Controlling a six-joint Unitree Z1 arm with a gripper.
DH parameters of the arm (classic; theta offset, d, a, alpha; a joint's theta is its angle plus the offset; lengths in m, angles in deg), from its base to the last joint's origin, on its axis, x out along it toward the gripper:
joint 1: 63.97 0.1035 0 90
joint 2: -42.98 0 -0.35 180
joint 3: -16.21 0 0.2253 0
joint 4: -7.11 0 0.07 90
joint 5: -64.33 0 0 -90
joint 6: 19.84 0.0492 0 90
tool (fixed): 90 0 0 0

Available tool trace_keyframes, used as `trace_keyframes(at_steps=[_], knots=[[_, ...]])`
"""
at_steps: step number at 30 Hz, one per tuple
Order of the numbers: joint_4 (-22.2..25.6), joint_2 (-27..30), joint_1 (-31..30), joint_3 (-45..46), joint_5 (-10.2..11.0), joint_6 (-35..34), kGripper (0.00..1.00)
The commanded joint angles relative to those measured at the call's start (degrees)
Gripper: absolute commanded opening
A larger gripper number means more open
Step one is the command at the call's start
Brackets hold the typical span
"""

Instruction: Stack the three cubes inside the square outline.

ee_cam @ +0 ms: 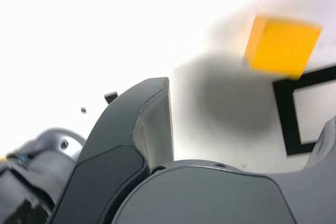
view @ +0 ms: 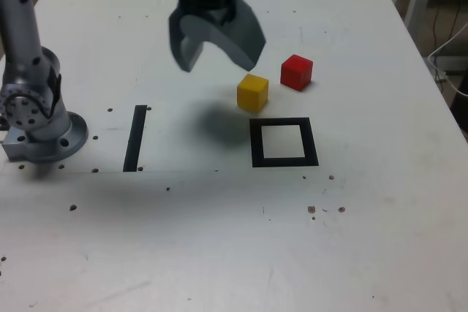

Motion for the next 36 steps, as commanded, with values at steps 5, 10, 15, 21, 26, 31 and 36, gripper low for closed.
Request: trace_keyframes(at_steps=[5,10,15,21,26,31,36], knots=[[0.32,-4.98,2.55,-6.17,0.93,6.18,0.99],[1.12,-8.73,3.76,-11.11,1.13,10.19,0.99],[2.22,-11.98,5.06,-15.40,1.42,13.45,0.98],[3.79,-16.15,6.81,-21.07,1.60,17.42,0.98],[5.43,-19.25,7.90,-25.60,1.50,20.12,0.97],[6.77,-21.88,8.33,-28.55,0.99,21.76,0.95],[7.24,-24.13,8.44,-30.01,-0.07,22.94,0.93]])
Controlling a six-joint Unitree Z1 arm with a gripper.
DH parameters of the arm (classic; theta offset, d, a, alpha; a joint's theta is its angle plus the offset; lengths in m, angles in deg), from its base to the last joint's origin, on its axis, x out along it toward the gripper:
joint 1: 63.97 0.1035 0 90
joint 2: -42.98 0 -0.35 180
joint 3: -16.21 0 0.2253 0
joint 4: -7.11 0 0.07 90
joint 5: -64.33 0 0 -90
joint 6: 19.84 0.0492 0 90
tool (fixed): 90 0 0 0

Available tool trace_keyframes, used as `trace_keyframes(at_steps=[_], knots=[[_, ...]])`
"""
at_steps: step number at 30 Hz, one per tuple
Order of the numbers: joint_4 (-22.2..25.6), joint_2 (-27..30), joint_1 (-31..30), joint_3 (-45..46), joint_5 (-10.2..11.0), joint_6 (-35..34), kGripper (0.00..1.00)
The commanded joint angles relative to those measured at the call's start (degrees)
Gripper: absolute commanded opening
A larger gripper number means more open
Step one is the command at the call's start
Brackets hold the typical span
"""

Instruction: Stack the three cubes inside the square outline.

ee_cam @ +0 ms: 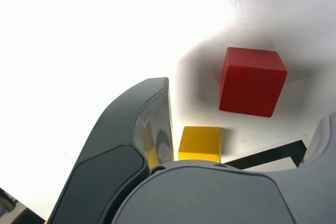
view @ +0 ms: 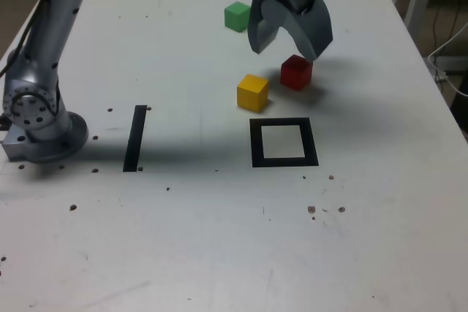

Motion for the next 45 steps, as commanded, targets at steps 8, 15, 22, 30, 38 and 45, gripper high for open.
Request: trace_keyframes(at_steps=[8,15,22,30,38,45], knots=[[0.42,-3.88,0.07,-1.82,-1.64,1.86,0.90],[0.42,-6.09,-0.16,-2.07,-2.05,2.17,0.81],[0.06,-6.38,-1.00,-1.95,-0.96,1.40,0.49],[-0.20,-6.85,-1.88,-1.72,-0.58,0.99,0.30],[0.05,-6.95,-2.40,-1.73,-0.58,0.40,0.30],[0.22,-6.48,-2.79,-1.77,-0.52,-0.25,0.30]])
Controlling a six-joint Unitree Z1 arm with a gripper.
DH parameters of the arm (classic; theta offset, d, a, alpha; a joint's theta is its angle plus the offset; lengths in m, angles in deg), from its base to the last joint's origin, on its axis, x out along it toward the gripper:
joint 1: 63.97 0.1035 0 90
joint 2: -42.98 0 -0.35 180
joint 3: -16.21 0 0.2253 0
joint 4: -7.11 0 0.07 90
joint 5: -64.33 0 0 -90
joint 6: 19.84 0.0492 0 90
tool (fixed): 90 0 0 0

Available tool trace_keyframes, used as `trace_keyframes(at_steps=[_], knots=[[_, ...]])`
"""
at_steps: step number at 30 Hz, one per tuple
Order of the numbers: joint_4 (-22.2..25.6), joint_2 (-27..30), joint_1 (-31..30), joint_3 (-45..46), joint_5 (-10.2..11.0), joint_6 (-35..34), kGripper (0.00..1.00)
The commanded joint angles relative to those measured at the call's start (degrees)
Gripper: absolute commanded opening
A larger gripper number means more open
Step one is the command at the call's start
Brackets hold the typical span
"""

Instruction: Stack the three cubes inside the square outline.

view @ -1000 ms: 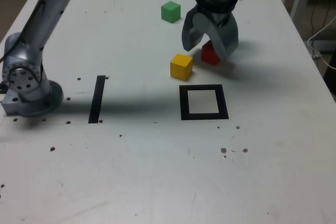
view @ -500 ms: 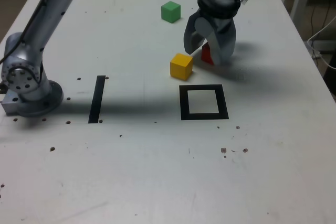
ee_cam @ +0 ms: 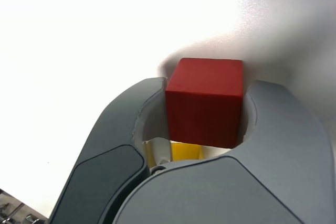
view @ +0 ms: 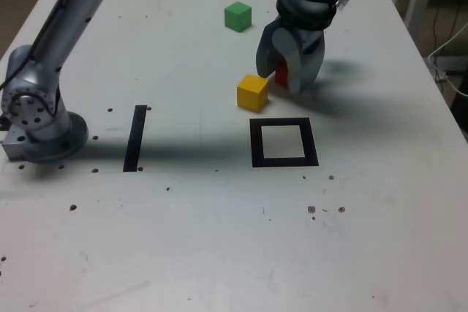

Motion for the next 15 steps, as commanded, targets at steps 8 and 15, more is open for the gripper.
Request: trace_keyframes(at_steps=[8,15], knots=[[1.21,3.05,-2.36,-0.45,1.04,-3.71,0.30],[3.39,4.91,-6.43,-1.02,1.35,-10.66,0.30]])
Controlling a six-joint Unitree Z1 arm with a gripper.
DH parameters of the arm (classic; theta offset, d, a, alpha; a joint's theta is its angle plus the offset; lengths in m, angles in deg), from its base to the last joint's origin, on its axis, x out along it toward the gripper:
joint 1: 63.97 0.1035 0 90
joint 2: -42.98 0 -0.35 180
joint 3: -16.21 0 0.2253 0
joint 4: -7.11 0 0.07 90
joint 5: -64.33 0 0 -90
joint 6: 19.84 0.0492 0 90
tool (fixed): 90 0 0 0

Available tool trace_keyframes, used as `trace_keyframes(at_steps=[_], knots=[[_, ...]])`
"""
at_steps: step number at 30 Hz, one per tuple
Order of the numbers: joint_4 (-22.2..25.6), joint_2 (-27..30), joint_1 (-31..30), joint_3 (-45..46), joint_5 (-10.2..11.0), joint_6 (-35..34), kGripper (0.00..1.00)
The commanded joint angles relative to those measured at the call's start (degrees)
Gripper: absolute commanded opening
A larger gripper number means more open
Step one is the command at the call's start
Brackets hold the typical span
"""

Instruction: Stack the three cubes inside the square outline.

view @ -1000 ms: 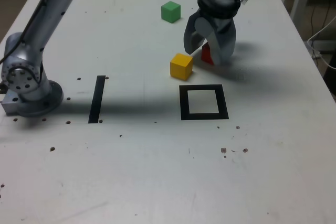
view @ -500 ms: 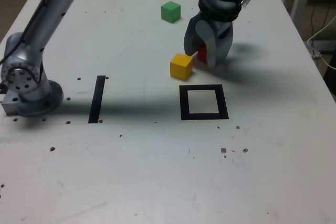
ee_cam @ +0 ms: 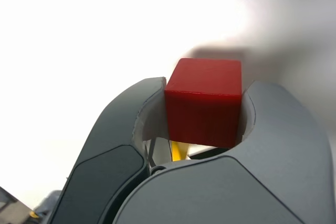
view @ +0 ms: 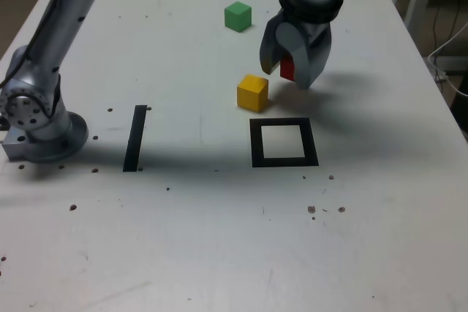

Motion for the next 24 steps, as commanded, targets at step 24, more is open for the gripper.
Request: trace_keyframes(at_steps=[24], knots=[[5.85,4.11,-10.32,3.24,-13.01,-29.61,0.30]])
